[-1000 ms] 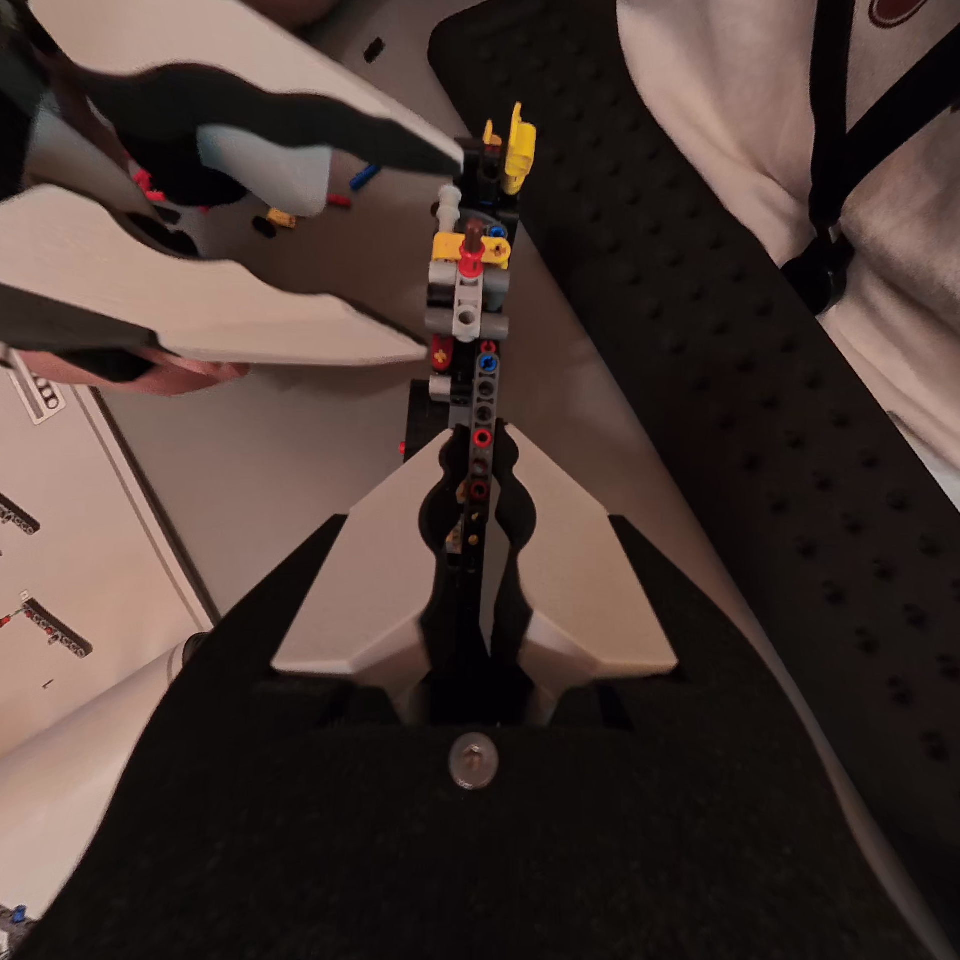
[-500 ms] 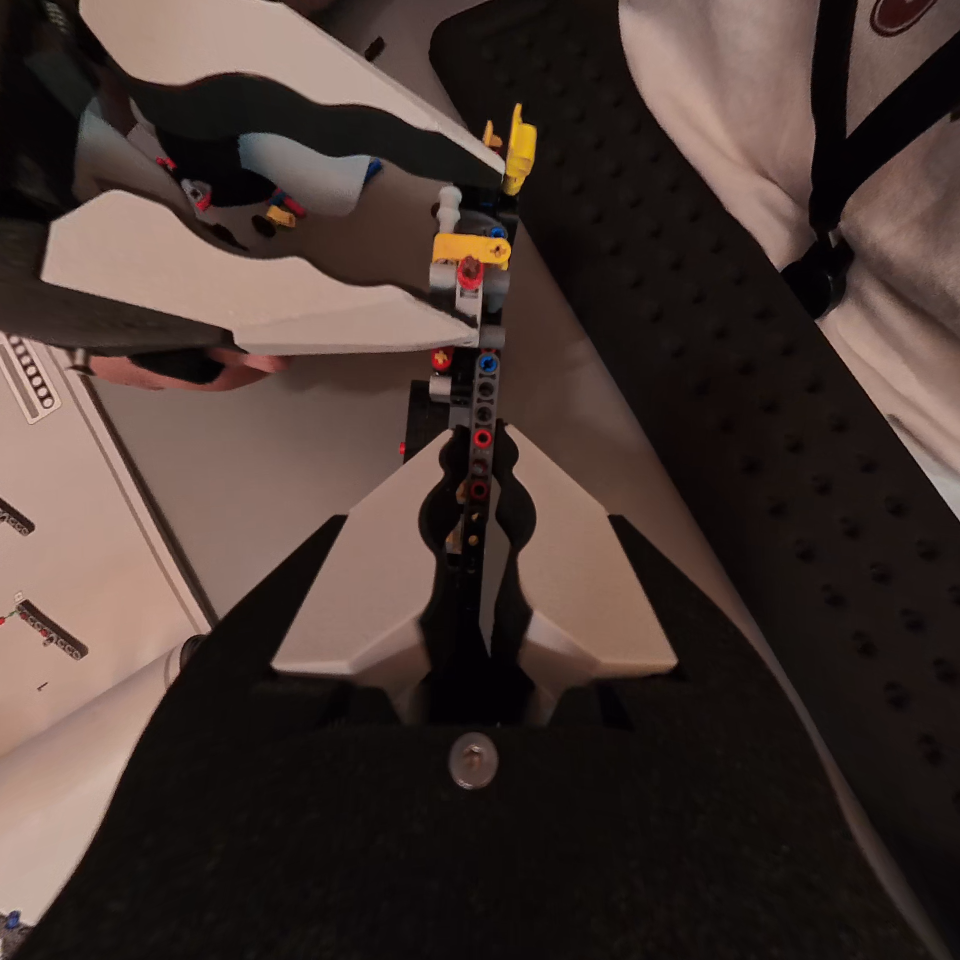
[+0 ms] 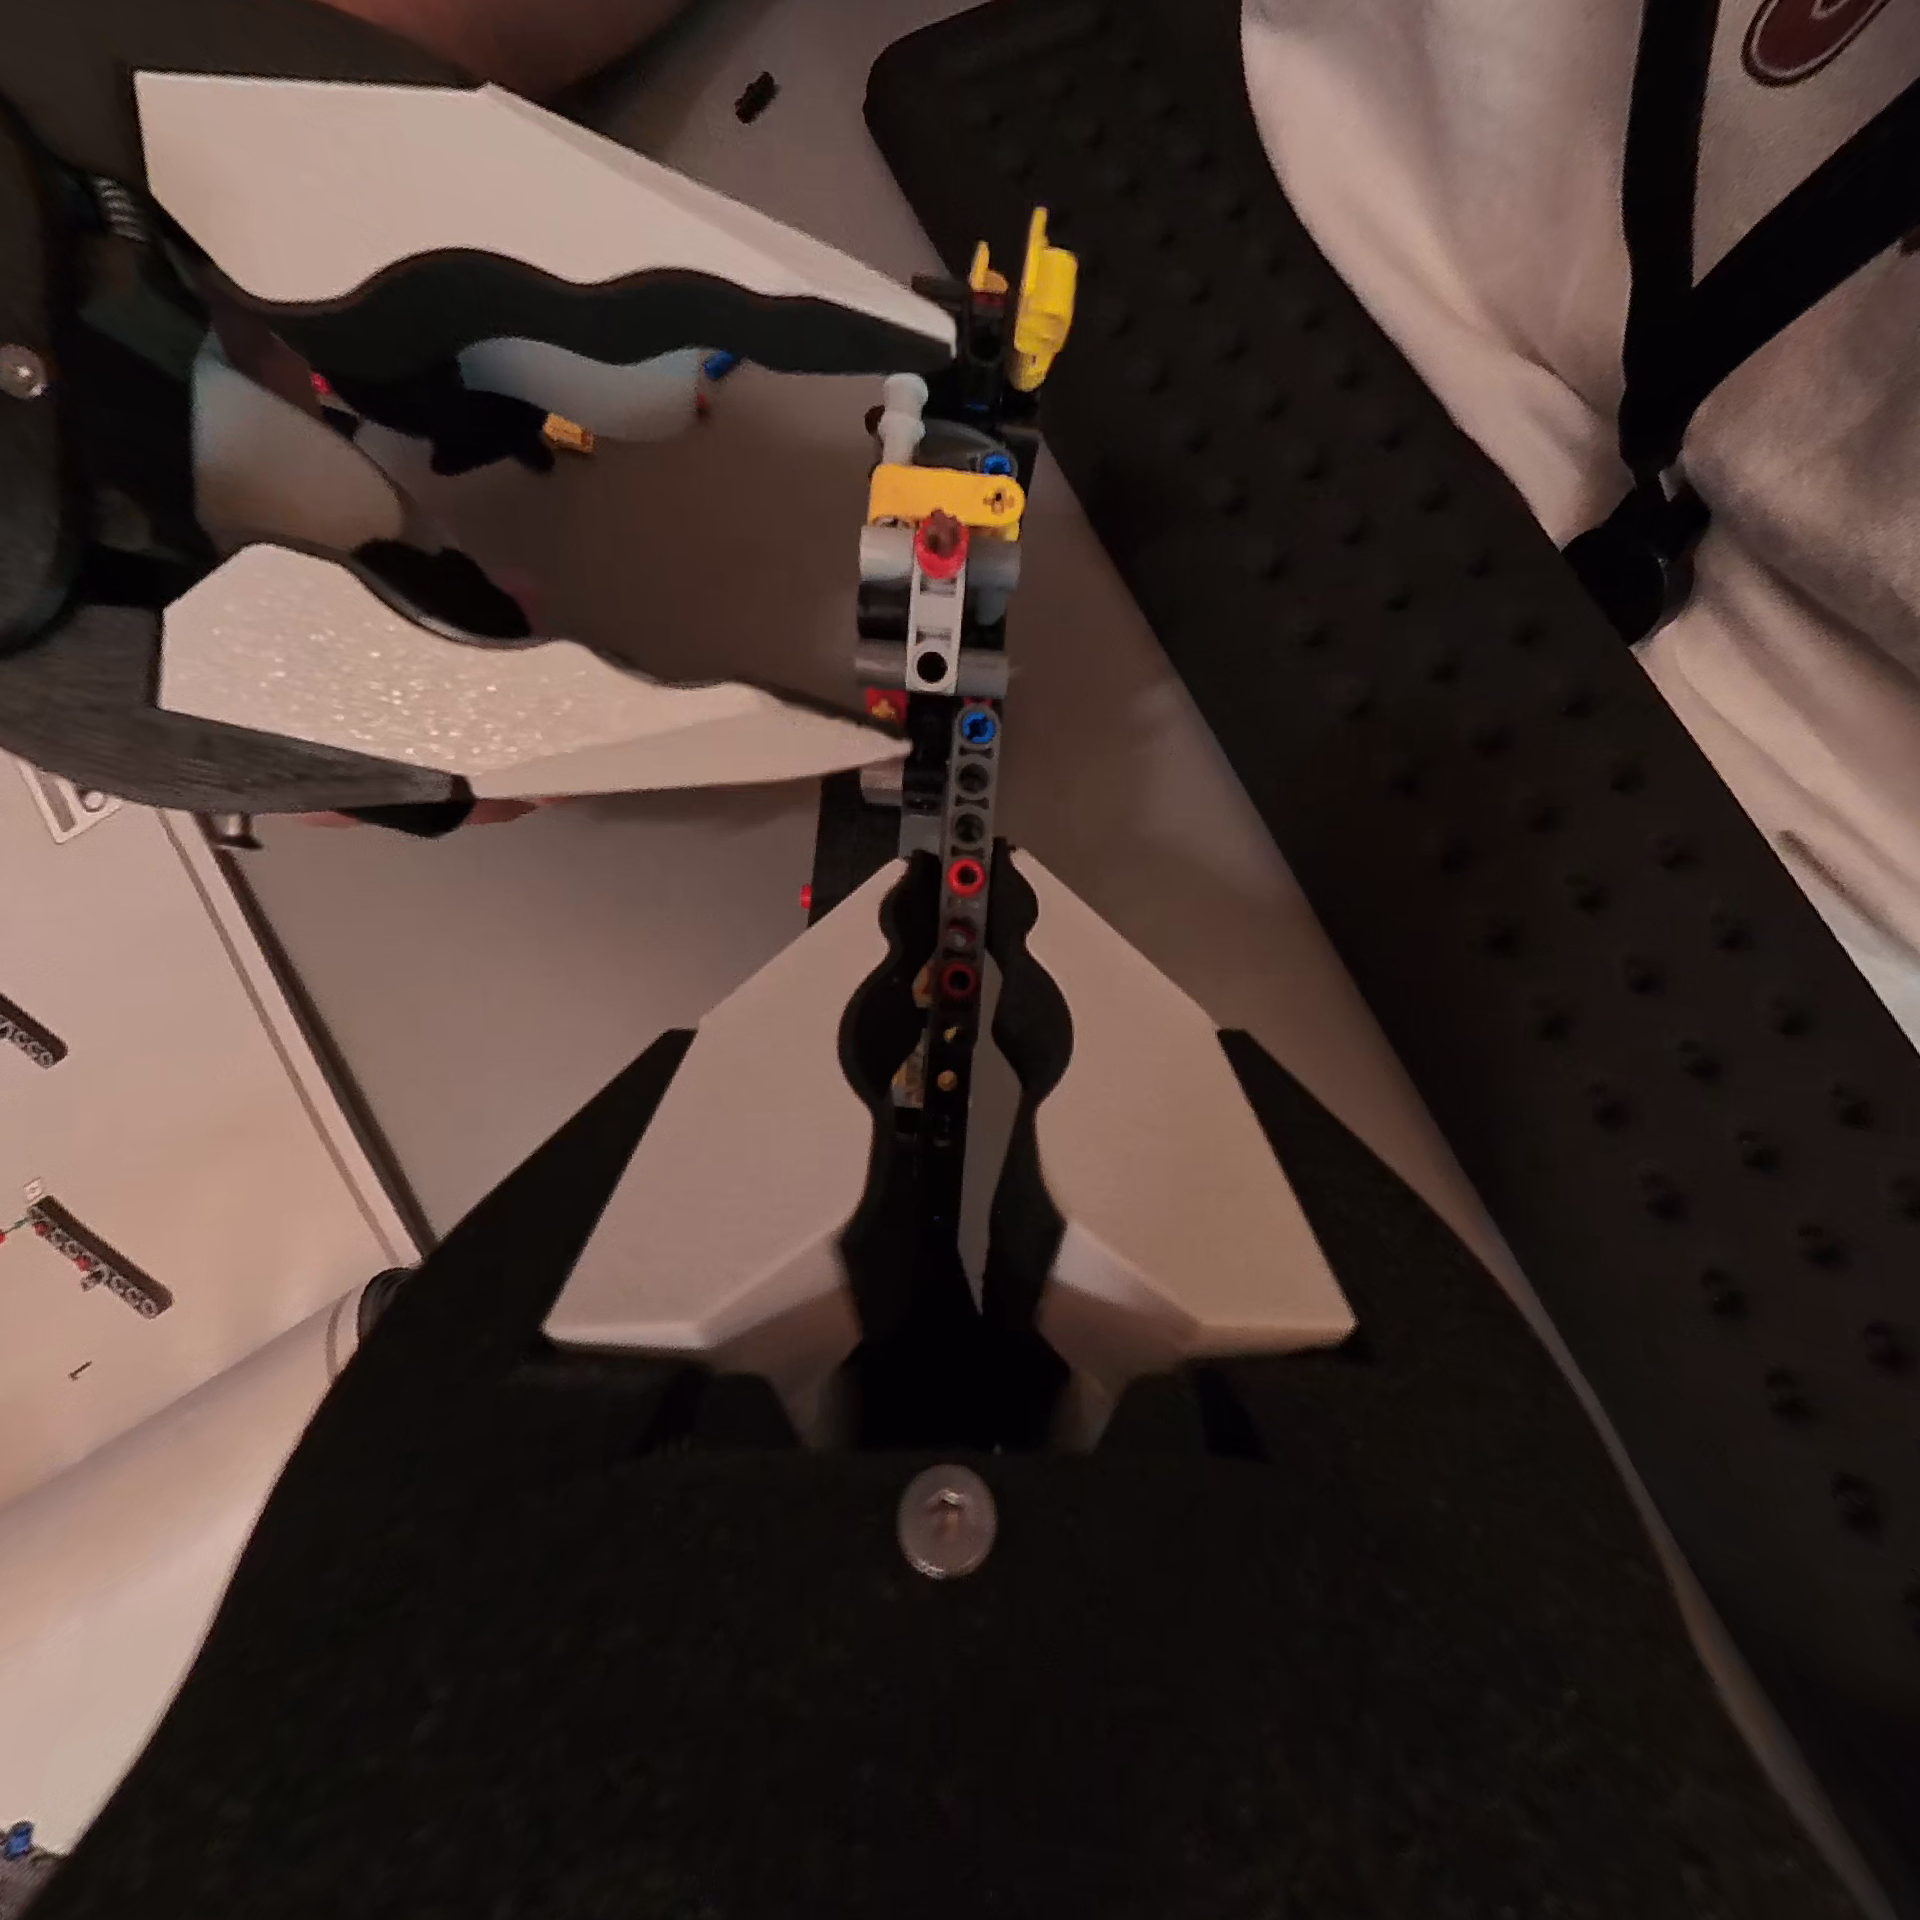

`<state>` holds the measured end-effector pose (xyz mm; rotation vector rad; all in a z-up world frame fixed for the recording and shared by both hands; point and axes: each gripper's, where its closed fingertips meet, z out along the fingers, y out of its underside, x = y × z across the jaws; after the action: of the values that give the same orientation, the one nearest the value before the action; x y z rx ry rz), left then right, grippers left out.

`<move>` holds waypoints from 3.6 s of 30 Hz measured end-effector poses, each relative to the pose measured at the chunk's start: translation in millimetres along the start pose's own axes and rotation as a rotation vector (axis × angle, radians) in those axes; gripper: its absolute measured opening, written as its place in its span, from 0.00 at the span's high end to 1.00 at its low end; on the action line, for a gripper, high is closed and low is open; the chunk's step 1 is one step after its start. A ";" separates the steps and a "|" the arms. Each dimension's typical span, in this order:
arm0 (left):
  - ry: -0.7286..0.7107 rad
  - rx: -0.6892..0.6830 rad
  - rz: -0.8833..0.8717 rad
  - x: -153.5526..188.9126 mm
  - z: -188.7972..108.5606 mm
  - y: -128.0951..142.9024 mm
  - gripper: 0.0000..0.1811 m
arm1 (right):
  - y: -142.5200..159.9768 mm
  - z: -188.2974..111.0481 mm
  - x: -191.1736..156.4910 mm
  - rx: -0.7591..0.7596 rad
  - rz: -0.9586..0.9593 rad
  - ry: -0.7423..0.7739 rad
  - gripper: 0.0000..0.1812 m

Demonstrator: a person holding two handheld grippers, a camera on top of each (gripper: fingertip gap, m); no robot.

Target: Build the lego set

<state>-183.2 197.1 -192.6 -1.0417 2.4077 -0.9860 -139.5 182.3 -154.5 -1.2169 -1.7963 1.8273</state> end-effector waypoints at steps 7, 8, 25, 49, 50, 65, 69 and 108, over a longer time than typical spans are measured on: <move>0.002 0.001 -0.002 -1.1 0.6 -0.7 0.96 | -0.5 0.4 0.0 0.011 -0.008 -0.006 0.77; 0.003 0.000 -0.001 -1.3 0.8 -0.8 0.96 | -0.3 0.5 -0.2 0.012 -0.004 -0.010 0.77; -0.010 -0.001 -0.024 -11.9 0.2 0.3 0.96 | -29.0 -14.1 7.6 -0.041 0.053 0.281 0.74; -0.005 -0.003 -0.259 -36.1 11.9 -12.5 0.96 | 18.4 -30.3 -6.4 -1.139 -0.155 1.882 0.80; -0.006 -0.001 -0.261 -37.0 12.1 -12.5 0.96 | 19.7 -33.2 -5.9 -1.194 -0.177 1.891 0.79; -0.027 0.008 -0.261 -42.0 15.4 -12.4 0.96 | 20.5 -41.0 -2.7 -1.330 -0.130 1.920 0.81; -0.029 0.008 -0.259 -41.2 16.4 -13.7 0.96 | 18.7 -39.9 -5.2 -1.283 -0.154 1.951 0.82; -0.002 -0.003 0.033 -9.2 18.3 -16.7 0.96 | -48.7 -14.6 -43.4 -0.248 0.144 0.983 0.83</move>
<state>-158.7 187.2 -193.3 -1.0010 2.4179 -0.9698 -119.5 169.0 -92.1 -1.9077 -1.3593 0.7620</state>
